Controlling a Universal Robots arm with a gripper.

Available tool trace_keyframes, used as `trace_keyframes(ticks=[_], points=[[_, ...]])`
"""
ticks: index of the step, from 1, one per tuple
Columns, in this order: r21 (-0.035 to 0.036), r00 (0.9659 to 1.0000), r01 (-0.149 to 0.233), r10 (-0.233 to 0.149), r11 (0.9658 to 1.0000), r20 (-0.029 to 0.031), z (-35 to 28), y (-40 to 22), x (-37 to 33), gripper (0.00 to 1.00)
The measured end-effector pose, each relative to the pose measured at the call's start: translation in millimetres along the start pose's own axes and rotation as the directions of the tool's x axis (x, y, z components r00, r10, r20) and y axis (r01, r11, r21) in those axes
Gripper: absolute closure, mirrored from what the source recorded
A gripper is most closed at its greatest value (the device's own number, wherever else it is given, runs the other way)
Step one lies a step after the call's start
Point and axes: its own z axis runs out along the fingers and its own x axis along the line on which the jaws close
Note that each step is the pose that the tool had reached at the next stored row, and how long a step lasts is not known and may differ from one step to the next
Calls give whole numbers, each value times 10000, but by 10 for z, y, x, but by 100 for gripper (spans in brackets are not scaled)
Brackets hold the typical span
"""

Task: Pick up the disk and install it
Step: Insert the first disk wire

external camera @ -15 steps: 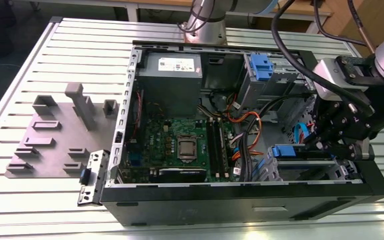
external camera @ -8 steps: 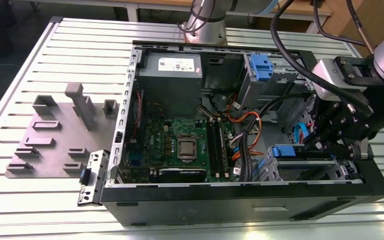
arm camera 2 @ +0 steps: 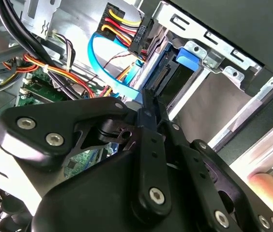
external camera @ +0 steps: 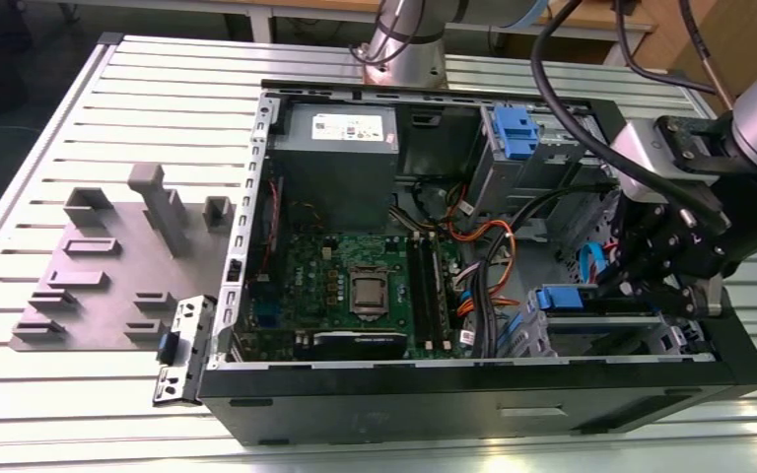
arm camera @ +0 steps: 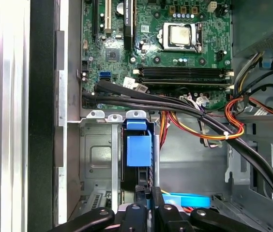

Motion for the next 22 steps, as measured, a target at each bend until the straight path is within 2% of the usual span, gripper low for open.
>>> trace_keyframes(ticks=[10, 11, 12, 13, 14, 18, 20, 22], points=[[0, 10000, 0, 0, 10000, 2, 25, -1, 1, 84], [0, 10000, 0, 0, 10000, 3, 26, -1, 2, 83], [0, 10000, 0, 0, 10000, 5, 26, -1, 2, 77], [0, 10000, 0, 0, 10000, 4, 26, -1, 2, 77], [0, 10000, 0, 0, 10000, 3, 26, -1, 2, 71], [0, 10000, -1, 1, 10000, -1, 24, -1, 2, 71], [0, 10000, -1, 1, 10000, -2, -6, 0, -1, 71], [0, 10000, 0, 0, 10000, 0, -63, 2, -5, 71]])
